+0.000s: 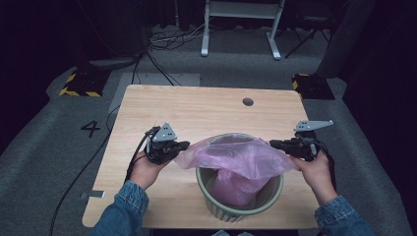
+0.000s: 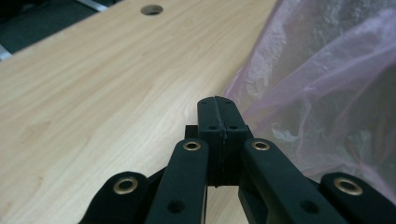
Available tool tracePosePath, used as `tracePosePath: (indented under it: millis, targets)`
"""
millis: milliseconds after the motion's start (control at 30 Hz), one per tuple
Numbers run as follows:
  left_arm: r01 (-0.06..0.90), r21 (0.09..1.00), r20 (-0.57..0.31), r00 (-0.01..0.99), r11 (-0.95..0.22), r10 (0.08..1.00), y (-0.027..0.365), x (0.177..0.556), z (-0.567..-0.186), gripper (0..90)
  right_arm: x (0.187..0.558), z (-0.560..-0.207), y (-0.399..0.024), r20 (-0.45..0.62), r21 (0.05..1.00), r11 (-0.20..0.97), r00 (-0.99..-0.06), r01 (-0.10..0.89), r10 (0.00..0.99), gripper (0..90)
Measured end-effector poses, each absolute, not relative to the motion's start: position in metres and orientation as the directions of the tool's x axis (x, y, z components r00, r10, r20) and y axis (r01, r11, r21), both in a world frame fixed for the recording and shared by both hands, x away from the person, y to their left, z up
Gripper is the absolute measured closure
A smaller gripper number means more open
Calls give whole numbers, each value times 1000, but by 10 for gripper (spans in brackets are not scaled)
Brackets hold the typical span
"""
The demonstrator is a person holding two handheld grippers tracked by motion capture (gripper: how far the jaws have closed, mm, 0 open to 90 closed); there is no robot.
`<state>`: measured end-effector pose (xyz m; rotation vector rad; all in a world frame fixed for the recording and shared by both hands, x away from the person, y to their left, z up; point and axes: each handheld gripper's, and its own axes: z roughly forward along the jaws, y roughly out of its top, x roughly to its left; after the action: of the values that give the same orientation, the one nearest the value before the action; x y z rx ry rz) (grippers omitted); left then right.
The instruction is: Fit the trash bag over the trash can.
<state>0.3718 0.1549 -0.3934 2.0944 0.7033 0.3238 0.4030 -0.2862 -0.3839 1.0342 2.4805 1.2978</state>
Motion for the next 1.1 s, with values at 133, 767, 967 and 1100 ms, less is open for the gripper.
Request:
tracePosePath:
  millis: [133,767,967,1100]
  targets:
    - [371,806,-54,821,-460,568,156,365,-403,899,391,-396,-290,182,763,404,-768,504,615,900]
    - [316,923,-149,820,-219,553,198,341,-375,431,362,-373,-339,119,888,257,-730,381,673,482]
    - [239,939,-102,880,-248,464,185,329,-359,334,345,-344,-349,97,922,240,-780,304,618,406]
    - [235,920,-77,894,-315,442,170,332,-360,319,329,-338,-340,104,911,294,-851,289,515,351]
